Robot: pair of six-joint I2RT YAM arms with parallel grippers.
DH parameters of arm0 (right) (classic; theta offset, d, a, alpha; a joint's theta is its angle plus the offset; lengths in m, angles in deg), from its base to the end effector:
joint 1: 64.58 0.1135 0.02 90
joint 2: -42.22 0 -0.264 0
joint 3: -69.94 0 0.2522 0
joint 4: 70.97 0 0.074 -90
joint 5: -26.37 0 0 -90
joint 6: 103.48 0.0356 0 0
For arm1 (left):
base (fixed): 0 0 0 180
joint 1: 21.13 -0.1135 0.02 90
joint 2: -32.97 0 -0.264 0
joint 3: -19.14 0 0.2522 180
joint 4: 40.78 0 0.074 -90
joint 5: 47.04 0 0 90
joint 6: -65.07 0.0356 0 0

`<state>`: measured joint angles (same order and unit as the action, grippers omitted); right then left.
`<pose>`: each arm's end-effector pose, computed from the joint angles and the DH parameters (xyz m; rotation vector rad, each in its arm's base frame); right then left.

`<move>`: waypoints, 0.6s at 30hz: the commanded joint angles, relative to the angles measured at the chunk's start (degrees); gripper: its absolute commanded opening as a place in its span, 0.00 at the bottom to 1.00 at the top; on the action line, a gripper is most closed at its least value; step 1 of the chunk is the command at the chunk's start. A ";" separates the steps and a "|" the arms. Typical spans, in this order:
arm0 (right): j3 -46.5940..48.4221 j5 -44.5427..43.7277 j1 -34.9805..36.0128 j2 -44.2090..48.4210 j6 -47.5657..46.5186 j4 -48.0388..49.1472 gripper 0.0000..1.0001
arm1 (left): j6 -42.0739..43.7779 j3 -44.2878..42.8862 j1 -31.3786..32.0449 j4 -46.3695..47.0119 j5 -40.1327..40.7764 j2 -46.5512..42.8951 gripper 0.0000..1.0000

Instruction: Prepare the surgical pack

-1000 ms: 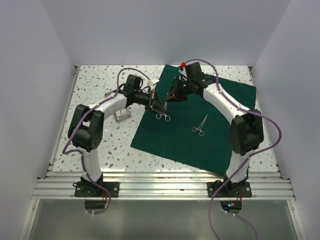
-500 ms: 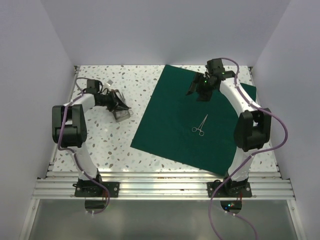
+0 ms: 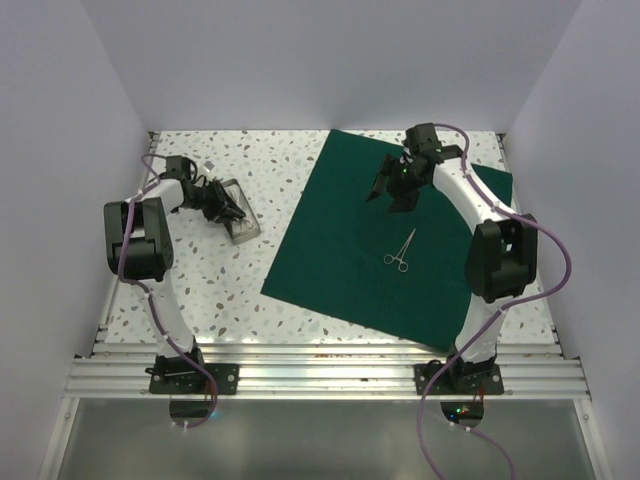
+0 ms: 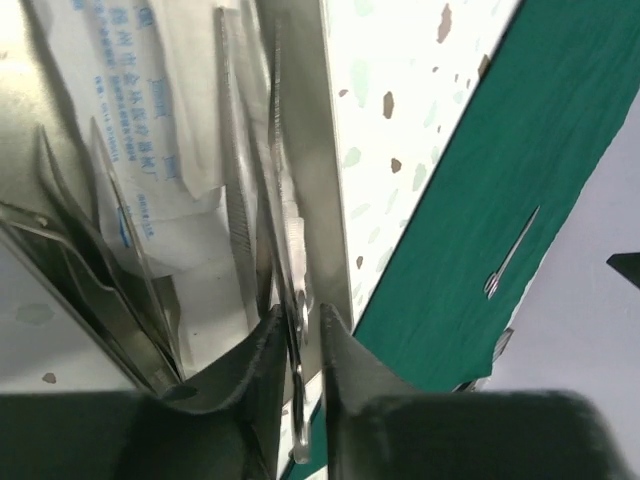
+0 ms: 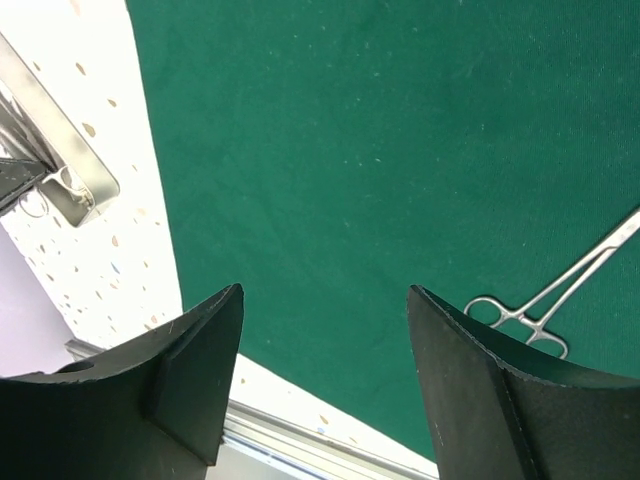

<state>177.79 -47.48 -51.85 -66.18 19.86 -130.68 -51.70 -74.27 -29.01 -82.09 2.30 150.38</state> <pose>0.3970 0.0998 0.2676 0.3834 2.6776 0.6338 0.4134 0.0338 0.1535 -0.5826 2.5873 -1.0611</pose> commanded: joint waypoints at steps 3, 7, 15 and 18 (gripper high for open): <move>0.49 2.14 -0.16 -0.58 -1.09 -1.24 0.70 | 1.36 -3.13 -0.65 -2.94 1.55 0.28 0.36; 0.40 1.88 -0.08 -1.20 -0.82 -1.42 0.70 | 3.03 -5.59 -0.82 -5.84 2.95 -0.42 0.50; 1.54 -7.34 -0.08 -4.45 0.49 -5.90 0.70 | 7.16 -10.25 -0.82 -13.14 8.67 -4.46 0.58; 2.24 -10.86 -0.08 -6.03 1.11 -7.13 0.69 | 7.60 -10.26 -0.73 -14.20 9.37 -6.57 0.58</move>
<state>177.88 -53.12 -51.85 -70.96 20.10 -134.97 -46.52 -82.19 -29.31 -92.95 9.84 149.24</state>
